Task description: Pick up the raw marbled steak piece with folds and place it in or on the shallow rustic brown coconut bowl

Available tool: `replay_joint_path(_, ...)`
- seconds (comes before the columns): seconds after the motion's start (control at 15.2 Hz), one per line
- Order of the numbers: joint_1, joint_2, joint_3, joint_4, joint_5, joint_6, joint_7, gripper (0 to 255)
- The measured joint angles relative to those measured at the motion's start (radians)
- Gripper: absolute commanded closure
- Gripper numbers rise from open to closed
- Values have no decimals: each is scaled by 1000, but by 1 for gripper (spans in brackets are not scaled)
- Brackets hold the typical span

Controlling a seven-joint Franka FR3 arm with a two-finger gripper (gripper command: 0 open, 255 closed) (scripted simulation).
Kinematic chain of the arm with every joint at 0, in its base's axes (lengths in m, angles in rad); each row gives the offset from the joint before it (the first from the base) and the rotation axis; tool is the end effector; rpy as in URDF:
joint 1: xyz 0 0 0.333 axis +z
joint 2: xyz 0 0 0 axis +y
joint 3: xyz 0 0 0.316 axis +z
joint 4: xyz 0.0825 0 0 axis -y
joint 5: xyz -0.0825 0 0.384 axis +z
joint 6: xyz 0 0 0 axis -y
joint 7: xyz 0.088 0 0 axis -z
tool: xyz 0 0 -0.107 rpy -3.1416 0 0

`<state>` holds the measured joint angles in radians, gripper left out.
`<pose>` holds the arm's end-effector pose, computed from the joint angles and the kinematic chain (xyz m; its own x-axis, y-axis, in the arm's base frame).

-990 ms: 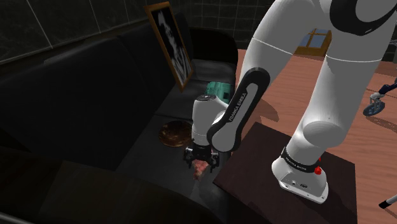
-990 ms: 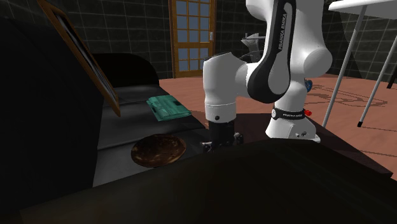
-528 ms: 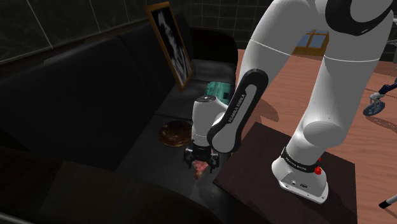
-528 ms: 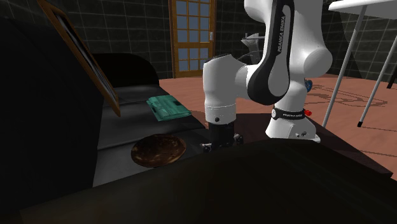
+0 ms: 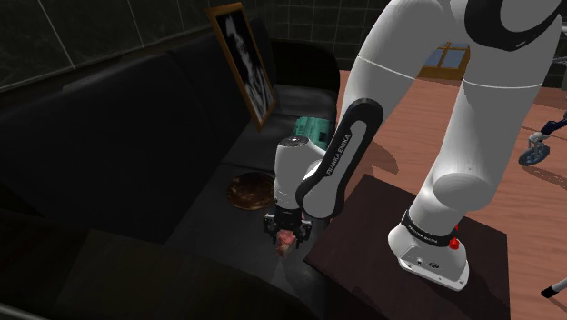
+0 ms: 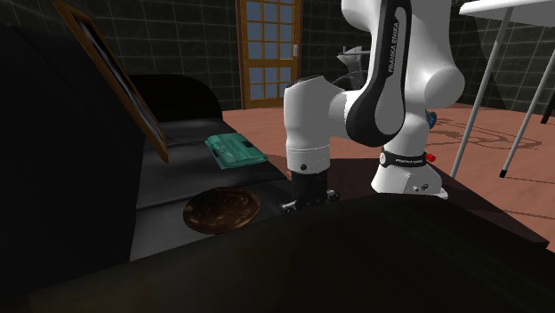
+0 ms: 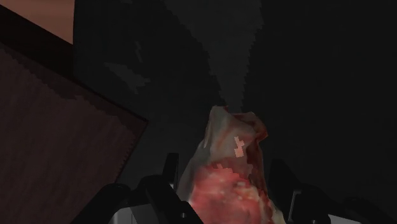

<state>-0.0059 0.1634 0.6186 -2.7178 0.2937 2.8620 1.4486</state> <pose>0.3295 0.2263 0.1833 0.4238 -0.8887 -0.1748 -0.9021 -0.4314 0.0061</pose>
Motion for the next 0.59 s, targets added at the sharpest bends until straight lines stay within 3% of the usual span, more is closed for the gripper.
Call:
replay_joint_path(0.26,-9,-23,12,0,19,-21,-11,255)
replay_joint_path(0.59,-29,-132,51,-6,115,-117,-67,255)
